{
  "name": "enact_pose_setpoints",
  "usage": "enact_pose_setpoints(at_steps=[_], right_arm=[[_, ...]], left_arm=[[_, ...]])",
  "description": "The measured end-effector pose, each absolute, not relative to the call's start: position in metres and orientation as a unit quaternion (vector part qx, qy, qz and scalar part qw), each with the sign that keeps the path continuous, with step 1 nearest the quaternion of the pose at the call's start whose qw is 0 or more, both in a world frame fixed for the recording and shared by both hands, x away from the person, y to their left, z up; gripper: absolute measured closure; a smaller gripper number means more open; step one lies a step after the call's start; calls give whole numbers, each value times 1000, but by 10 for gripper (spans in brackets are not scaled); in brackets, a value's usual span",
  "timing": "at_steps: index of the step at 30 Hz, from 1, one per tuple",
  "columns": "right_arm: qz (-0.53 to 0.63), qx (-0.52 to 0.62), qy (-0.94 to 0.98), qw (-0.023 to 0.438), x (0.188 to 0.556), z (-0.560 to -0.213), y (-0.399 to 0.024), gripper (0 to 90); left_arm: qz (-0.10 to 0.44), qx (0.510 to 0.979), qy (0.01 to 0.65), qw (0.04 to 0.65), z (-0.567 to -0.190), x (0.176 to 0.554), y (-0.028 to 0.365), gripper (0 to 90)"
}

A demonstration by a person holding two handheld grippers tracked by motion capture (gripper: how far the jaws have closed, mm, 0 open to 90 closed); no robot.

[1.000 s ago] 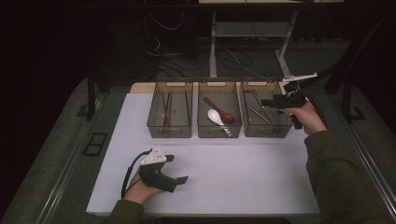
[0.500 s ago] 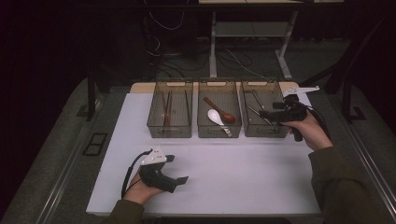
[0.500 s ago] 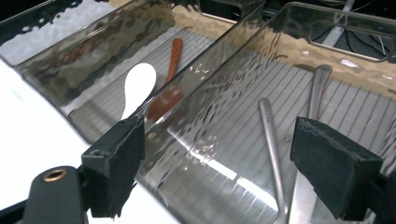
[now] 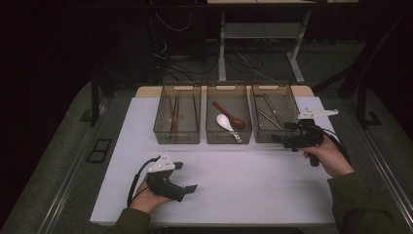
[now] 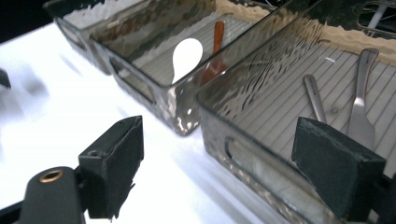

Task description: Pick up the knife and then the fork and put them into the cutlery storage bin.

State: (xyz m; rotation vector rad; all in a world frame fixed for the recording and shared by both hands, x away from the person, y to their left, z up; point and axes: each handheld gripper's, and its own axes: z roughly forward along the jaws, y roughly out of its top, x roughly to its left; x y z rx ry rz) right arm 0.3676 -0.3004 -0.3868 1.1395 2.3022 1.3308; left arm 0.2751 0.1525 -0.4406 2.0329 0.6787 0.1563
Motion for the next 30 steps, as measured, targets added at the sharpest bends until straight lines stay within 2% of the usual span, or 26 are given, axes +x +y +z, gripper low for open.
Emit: enact_pose_setpoints(at_steps=[30], right_arm=[[487, 350, 792, 114, 307, -407, -293, 167]], left_arm=[[67, 833, 276, 475, -440, 273, 152, 29]])
